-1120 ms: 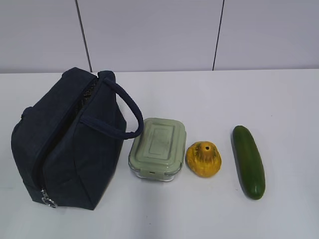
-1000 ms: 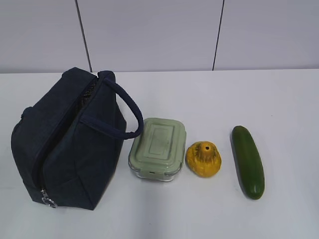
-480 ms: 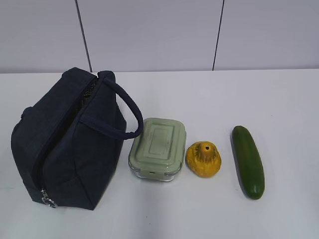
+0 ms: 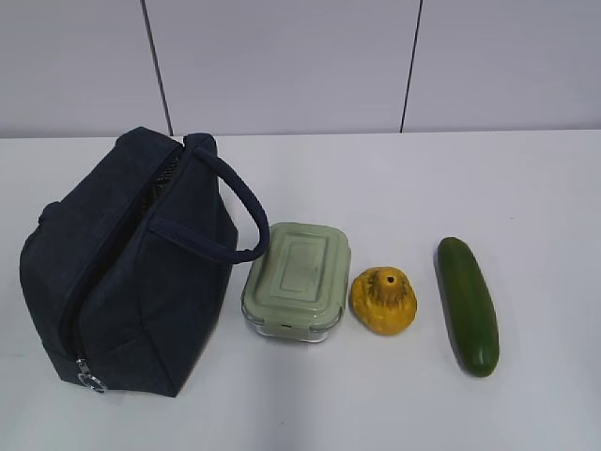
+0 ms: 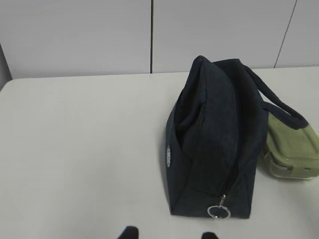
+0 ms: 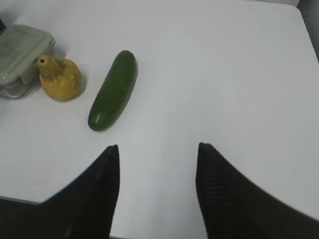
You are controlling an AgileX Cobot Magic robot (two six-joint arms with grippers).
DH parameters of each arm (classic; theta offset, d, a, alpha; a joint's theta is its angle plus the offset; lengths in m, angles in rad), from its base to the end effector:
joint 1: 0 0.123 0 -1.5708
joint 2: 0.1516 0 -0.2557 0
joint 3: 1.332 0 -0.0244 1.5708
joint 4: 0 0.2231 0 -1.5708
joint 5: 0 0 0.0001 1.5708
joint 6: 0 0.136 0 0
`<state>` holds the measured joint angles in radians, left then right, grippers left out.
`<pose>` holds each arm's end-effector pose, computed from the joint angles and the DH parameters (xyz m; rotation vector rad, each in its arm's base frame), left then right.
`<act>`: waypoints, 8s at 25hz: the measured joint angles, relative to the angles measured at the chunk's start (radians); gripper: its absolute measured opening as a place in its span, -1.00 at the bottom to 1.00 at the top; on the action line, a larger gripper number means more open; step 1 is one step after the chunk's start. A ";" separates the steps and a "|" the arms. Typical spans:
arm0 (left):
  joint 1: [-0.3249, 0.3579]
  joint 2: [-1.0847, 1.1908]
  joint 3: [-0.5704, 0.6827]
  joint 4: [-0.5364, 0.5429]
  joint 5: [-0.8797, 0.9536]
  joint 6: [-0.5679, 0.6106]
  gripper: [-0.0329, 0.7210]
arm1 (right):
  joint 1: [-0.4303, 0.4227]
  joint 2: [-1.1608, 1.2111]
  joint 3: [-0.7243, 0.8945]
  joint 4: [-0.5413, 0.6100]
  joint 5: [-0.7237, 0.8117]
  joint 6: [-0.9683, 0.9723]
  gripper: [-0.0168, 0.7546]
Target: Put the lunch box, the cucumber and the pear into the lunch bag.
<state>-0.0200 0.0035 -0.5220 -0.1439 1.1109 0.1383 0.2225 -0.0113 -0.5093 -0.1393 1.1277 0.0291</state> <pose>0.0348 -0.0182 0.2447 0.1761 2.0613 -0.1002 0.0363 -0.0093 0.2395 -0.1873 2.0740 -0.0146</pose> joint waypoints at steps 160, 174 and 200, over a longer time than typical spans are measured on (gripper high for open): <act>-0.013 1.319 -0.243 -0.620 -0.335 0.723 -0.96 | 0.136 2.028 -1.258 0.306 0.094 -0.241 0.41; -0.013 1.319 -0.243 -0.620 -0.333 0.723 -0.96 | 0.219 2.040 -1.049 0.283 0.092 -0.210 0.37; -0.013 1.319 -0.243 -0.620 -0.333 0.723 -0.96 | 0.254 1.811 -1.208 0.353 -0.003 -0.319 -0.59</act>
<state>-0.0332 1.3229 -0.7650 -0.7636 0.7779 0.8617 0.4767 1.7995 -1.7174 0.2139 1.1242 -0.2900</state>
